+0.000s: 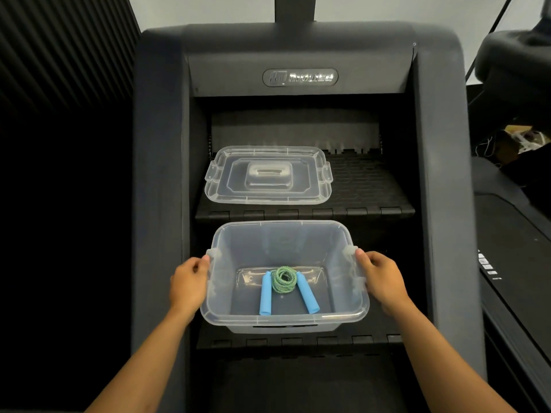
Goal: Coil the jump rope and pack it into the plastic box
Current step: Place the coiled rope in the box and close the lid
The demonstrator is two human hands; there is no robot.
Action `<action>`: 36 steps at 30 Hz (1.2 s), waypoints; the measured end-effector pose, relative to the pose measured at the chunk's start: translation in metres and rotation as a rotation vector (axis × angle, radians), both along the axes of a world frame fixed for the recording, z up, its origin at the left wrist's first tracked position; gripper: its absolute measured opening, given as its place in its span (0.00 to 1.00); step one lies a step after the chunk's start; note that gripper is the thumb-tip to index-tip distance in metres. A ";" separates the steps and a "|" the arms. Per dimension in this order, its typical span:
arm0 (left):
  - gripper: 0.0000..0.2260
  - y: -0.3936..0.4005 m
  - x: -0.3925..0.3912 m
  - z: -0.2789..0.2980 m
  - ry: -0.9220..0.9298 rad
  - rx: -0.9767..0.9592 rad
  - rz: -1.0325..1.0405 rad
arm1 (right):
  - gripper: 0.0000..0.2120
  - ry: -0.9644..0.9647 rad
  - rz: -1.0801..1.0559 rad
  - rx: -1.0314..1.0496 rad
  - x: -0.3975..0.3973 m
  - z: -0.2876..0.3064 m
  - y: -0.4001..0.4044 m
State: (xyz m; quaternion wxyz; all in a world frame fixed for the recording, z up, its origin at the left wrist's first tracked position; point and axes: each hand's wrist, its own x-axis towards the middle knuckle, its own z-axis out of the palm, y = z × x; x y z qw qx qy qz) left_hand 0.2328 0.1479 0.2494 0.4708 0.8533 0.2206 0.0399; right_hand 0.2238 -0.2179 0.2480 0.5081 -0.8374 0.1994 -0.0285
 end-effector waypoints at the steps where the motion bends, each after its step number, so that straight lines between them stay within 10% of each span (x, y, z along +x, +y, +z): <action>1: 0.18 -0.002 -0.001 0.000 -0.002 -0.005 0.015 | 0.14 -0.002 0.002 -0.012 0.001 0.002 0.001; 11: 0.18 -0.010 0.000 -0.002 -0.018 -0.030 0.043 | 0.15 -0.082 -0.085 -0.199 0.051 0.030 0.007; 15: 0.18 -0.011 -0.001 -0.001 -0.026 -0.017 0.045 | 0.21 -0.266 0.317 -0.530 0.106 0.045 0.039; 20: 0.18 -0.011 -0.001 -0.001 -0.018 -0.001 0.040 | 0.31 -0.060 0.600 -0.804 0.134 0.043 0.065; 29: 0.04 -0.008 0.010 0.014 -0.011 0.105 0.031 | 0.08 -0.215 0.454 -0.797 0.123 0.028 0.068; 36: 0.21 -0.014 0.033 0.038 -0.179 0.136 -0.040 | 0.05 -0.401 0.393 -0.697 0.088 0.039 0.054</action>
